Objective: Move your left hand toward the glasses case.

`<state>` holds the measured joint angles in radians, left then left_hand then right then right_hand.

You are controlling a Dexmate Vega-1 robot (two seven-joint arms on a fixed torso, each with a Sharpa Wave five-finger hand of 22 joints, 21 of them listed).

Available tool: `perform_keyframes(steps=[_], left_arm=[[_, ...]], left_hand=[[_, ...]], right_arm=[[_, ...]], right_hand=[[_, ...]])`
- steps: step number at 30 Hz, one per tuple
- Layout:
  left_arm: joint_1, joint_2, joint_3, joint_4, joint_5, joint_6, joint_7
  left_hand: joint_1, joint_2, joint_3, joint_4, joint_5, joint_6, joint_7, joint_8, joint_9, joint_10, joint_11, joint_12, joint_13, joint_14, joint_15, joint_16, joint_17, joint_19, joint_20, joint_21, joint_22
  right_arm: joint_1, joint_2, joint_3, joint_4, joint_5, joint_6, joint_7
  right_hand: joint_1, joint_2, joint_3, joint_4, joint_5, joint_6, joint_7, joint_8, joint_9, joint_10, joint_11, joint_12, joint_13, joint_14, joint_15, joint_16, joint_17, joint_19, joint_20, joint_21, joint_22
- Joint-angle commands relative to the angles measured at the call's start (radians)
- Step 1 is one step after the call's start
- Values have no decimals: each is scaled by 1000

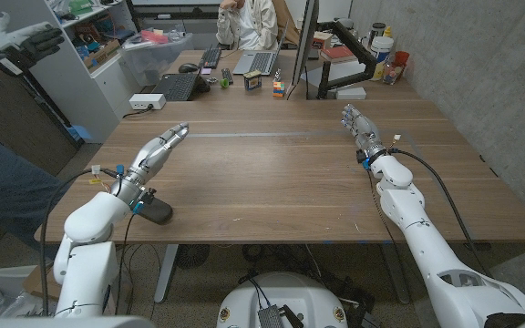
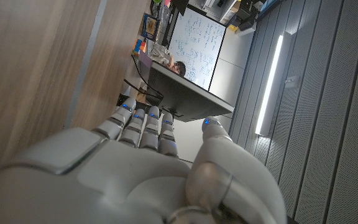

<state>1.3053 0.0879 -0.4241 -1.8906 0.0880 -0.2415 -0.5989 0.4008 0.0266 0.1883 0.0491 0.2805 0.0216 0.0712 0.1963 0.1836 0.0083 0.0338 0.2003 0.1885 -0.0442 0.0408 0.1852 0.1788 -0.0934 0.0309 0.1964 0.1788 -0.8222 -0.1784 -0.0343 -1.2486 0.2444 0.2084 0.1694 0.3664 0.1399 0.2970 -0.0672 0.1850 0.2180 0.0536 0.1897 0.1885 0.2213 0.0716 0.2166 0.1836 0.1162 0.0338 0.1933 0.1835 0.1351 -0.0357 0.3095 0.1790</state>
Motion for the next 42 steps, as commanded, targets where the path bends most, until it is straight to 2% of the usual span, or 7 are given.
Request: perform_keyframes(steps=[1,42], left_arm=[[32,-2,-12,-32,23,1,8],[127,-15,-63,-137,97,53,28]], left_hand=[[12,3,1,-4,0,5,-2,4,4,6,1,2,1,0,2,2,3,-7,5,3,4],[33,3,0,-16,-2,6,-5,4,5,3,4,2,2,2,6,3,4,-9,11,4,4]], right_arm=[[15,4,-1,22,-6,3,11],[0,1,2,0,-6,-9,17]], right_hand=[[-3,-1,5,0,4,5,-7,5,1,10,-1,-3,3,5,1,-1,5,7,-6,-6,5],[-4,0,4,-1,4,5,-8,5,1,10,0,-3,3,6,2,-1,5,10,-5,-15,6]])
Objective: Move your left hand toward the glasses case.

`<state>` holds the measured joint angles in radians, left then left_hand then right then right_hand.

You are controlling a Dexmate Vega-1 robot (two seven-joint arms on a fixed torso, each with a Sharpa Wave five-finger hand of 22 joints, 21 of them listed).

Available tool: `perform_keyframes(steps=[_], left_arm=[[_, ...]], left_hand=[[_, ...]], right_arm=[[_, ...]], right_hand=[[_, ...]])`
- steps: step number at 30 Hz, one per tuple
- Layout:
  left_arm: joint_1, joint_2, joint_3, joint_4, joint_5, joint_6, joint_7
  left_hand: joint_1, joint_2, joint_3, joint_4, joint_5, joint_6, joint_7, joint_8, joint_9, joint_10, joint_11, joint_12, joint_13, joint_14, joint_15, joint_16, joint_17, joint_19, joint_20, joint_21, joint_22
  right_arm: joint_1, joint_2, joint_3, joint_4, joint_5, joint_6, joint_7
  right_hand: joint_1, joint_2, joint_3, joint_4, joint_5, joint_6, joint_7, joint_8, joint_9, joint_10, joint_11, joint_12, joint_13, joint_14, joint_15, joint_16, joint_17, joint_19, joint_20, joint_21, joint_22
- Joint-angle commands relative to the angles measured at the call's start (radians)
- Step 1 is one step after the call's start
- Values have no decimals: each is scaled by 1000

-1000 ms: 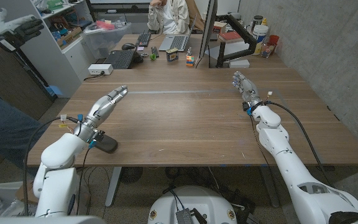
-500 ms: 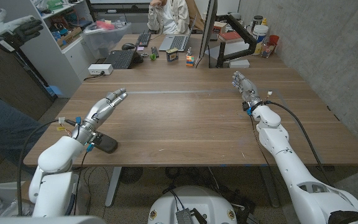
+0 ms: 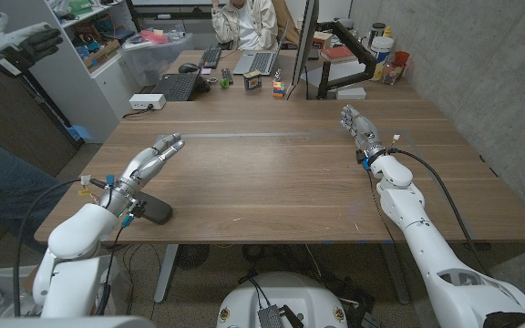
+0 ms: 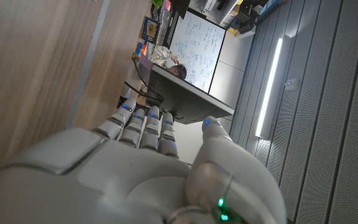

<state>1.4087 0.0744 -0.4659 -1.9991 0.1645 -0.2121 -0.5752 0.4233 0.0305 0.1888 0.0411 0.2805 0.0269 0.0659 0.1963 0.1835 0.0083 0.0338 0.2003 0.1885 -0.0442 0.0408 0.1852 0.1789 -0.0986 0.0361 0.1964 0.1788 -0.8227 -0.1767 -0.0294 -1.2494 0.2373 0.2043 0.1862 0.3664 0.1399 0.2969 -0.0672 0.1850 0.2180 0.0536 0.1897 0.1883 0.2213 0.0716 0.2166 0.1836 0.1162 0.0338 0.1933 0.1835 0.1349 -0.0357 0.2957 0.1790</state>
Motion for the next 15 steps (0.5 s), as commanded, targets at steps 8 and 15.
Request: perform_keyframes(steps=[8,15], left_arm=[[31,-2,-32,-43,43,46,10],[30,3,-36,-50,58,48,14]], left_hand=[[13,-1,-1,-10,-2,0,0,3,5,2,3,2,2,2,7,4,4,-5,7,4,4],[15,-1,-1,-11,-2,0,0,3,5,2,2,2,2,2,7,4,4,-4,9,4,4]], right_arm=[[13,1,-4,21,-2,-1,4],[23,5,-3,37,-5,7,8]], right_hand=[[-4,0,5,-1,4,5,-8,5,2,10,0,-3,3,6,1,-1,5,11,-5,-3,6],[-4,-1,5,-2,4,5,-8,5,2,10,1,-3,3,5,0,-1,5,11,-7,-4,6]])
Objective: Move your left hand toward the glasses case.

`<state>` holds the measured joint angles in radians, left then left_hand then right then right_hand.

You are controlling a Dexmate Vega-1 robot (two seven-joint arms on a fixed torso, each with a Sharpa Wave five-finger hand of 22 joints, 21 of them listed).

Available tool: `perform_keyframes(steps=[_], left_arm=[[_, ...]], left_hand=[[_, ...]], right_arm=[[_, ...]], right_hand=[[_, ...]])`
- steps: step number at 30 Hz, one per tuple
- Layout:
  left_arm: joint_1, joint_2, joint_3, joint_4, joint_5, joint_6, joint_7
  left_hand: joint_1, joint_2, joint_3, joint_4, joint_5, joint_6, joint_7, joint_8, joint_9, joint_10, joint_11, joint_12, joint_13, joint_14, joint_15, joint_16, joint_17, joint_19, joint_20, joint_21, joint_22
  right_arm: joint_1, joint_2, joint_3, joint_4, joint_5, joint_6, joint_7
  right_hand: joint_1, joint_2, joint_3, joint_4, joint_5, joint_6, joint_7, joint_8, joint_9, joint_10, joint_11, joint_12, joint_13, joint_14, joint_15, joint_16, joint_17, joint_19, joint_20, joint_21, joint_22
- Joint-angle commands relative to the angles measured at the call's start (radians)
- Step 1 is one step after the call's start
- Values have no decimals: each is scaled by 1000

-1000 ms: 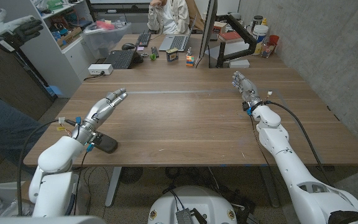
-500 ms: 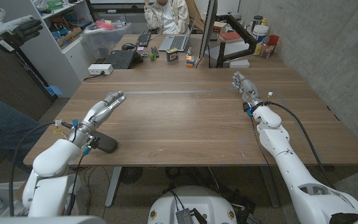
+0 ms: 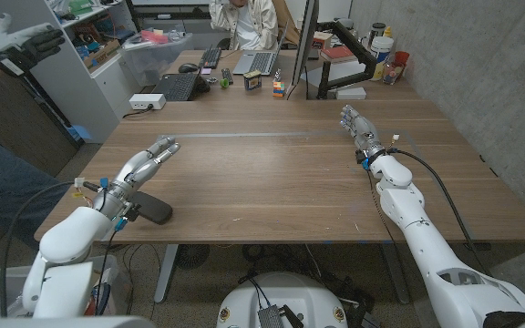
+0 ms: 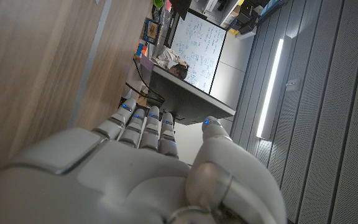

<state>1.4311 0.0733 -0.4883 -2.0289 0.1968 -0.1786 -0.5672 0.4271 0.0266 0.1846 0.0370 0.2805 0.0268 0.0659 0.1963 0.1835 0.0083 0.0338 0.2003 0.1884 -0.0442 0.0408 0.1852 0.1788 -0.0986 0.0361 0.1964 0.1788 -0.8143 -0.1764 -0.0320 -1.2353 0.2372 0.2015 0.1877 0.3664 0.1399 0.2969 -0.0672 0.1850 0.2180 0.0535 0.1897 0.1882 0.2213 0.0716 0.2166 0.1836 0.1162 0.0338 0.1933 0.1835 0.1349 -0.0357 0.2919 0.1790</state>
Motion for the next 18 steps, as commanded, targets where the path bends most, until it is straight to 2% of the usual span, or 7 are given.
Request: perform_keyframes(steps=[1,18], left_arm=[[8,6,-13,-21,29,17,5],[19,22,-16,-35,76,31,7]], left_hand=[[11,3,3,-7,-2,0,0,3,5,3,1,2,2,2,6,3,4,-4,9,5,4],[16,4,1,-9,-3,-1,-1,2,6,2,2,3,2,1,5,3,5,-3,9,6,5]], right_arm=[[15,5,-1,23,-5,10,7],[8,5,5,14,-8,9,0]], right_hand=[[-3,0,5,-2,4,5,-8,5,2,10,1,-3,3,5,-1,-1,5,12,-7,-1,6],[-3,0,4,-2,4,6,-7,5,2,11,0,-3,3,6,-1,-1,5,13,-7,-4,6]])
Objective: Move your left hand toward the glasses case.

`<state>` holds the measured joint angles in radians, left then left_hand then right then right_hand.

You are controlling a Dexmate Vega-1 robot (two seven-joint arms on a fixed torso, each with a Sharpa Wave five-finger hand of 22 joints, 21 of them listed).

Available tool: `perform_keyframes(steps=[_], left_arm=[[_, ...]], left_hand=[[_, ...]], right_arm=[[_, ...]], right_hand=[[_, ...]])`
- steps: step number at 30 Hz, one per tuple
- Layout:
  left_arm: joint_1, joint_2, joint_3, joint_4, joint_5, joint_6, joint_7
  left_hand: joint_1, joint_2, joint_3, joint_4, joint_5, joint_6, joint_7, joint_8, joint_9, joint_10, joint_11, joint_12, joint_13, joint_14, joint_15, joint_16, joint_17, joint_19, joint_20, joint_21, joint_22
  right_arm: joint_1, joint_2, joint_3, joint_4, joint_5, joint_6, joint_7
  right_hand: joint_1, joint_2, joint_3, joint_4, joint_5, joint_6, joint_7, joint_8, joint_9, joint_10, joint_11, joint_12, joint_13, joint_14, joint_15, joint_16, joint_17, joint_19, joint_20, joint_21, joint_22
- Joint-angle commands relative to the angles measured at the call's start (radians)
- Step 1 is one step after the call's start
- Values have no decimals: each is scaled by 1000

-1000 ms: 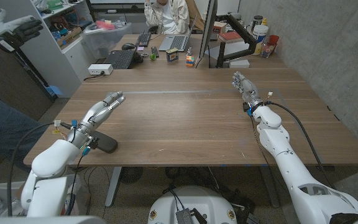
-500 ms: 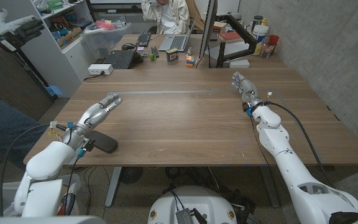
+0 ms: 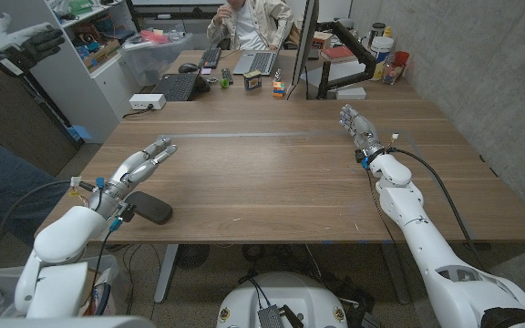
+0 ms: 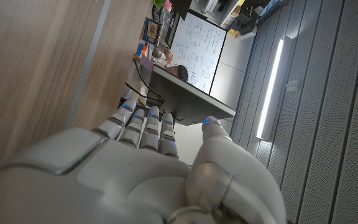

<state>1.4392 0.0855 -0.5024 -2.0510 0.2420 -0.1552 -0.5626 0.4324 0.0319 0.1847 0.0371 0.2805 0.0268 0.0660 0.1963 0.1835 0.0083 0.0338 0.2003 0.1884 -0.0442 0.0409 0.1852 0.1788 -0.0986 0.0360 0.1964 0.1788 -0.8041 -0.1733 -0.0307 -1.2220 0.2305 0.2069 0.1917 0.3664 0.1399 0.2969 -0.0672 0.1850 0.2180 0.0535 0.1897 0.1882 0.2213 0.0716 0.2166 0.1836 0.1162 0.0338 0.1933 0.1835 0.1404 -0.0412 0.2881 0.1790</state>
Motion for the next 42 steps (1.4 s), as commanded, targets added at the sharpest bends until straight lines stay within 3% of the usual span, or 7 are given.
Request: perform_keyframes(steps=[1,20,42], left_arm=[[13,10,-2,-15,34,8,2],[68,-11,-19,-66,65,13,12],[95,-22,-43,-74,70,54,-2]], left_hand=[[11,-1,1,-9,-3,-1,-2,2,6,3,1,3,2,1,5,3,5,-4,10,5,5],[15,1,0,-11,-4,-1,-4,2,6,3,2,3,2,0,5,3,5,-4,10,6,5],[18,4,-1,-11,-6,5,-7,4,6,6,2,4,3,3,5,5,6,-4,13,7,5]], right_arm=[[-2,2,4,1,-2,4,-4],[8,0,-4,6,-18,6,-7],[-15,-2,4,-15,-11,1,-14]], right_hand=[[-3,0,5,-3,4,6,-8,5,2,11,1,-3,3,6,-1,-1,5,8,-2,-1,6],[-4,0,4,-3,4,5,-9,5,2,10,-1,-3,3,6,0,-1,5,9,-2,-4,6],[-4,0,4,-3,4,5,-10,5,2,11,-1,-3,3,5,0,-1,5,11,-1,-9,6]])
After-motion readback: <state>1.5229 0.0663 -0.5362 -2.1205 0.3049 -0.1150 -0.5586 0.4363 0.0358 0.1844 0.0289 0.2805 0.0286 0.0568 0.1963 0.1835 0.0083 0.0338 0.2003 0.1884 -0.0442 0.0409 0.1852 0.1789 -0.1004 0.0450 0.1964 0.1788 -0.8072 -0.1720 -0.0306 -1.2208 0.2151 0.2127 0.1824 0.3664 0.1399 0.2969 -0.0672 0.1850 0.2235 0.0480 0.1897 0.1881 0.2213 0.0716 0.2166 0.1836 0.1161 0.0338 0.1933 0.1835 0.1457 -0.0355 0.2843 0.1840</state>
